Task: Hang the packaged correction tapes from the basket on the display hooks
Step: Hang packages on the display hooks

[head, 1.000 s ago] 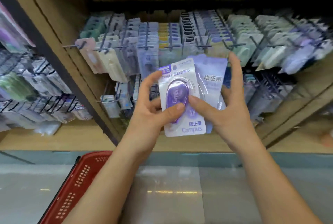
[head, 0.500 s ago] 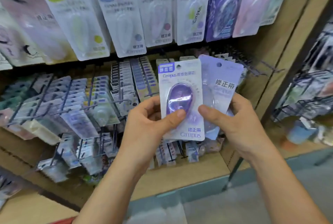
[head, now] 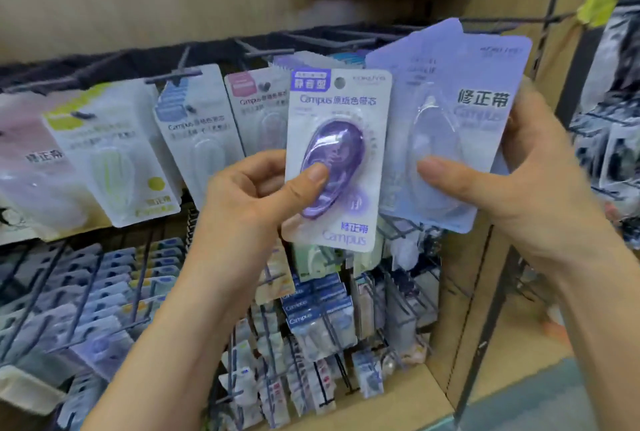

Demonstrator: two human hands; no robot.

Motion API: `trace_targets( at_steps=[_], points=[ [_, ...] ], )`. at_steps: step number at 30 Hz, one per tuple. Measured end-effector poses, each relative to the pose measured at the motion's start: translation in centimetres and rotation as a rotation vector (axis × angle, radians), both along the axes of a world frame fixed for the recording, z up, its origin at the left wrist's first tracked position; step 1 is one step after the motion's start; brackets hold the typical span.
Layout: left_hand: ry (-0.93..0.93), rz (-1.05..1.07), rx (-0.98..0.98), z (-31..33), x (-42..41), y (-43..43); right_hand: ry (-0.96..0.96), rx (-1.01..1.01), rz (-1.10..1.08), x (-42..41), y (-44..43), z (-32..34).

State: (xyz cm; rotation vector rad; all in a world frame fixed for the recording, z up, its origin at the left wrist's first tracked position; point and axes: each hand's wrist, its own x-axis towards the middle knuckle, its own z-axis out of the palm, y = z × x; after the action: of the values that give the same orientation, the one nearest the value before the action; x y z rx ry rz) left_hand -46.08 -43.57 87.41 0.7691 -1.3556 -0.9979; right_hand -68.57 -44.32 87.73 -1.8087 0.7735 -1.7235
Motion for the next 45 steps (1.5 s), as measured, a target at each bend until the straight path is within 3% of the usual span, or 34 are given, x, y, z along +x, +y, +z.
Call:
trace_targets(
  at_steps=[4,8,12,16,20,27,32,39,45],
  points=[
    [0.124,-0.045,-0.015,2.8,-1.6,-1.6,0.036,-0.057,0.011,-2.0,-2.0,2.9],
    [0.119,0.014,-0.124,5.1,-4.3,-2.8,0.011,-0.084,0.054,-3.7,-4.3,4.8],
    [-0.043,0.169,-0.34,6.9,-6.9,-4.5,-0.03,-0.119,0.097,-5.4,-6.9,5.8],
    [-0.219,0.183,-0.476,9.0,-8.7,-6.3,-0.045,-0.205,0.122,-6.8,-8.4,7.1],
    [-0.273,0.156,-0.425,11.6,-10.7,-8.2,0.055,-0.306,-0.036,-8.6,-9.3,8.1],
    [-0.366,0.113,-0.466,17.6,-16.4,-13.3,0.055,-0.379,-0.469,-12.3,-10.1,10.4],
    [-0.358,0.17,-0.527,20.1,-20.3,-17.4,-0.022,-0.411,-0.563,-15.6,-11.5,11.5],
    [-0.299,0.189,-0.705,20.6,-23.8,-20.6,-0.095,-0.379,-0.453,-17.5,-12.1,10.6],
    [-0.544,0.518,-0.757,21.0,-25.2,-21.7,-0.105,-0.354,-0.336,-18.0,-12.5,10.5]
  ],
)
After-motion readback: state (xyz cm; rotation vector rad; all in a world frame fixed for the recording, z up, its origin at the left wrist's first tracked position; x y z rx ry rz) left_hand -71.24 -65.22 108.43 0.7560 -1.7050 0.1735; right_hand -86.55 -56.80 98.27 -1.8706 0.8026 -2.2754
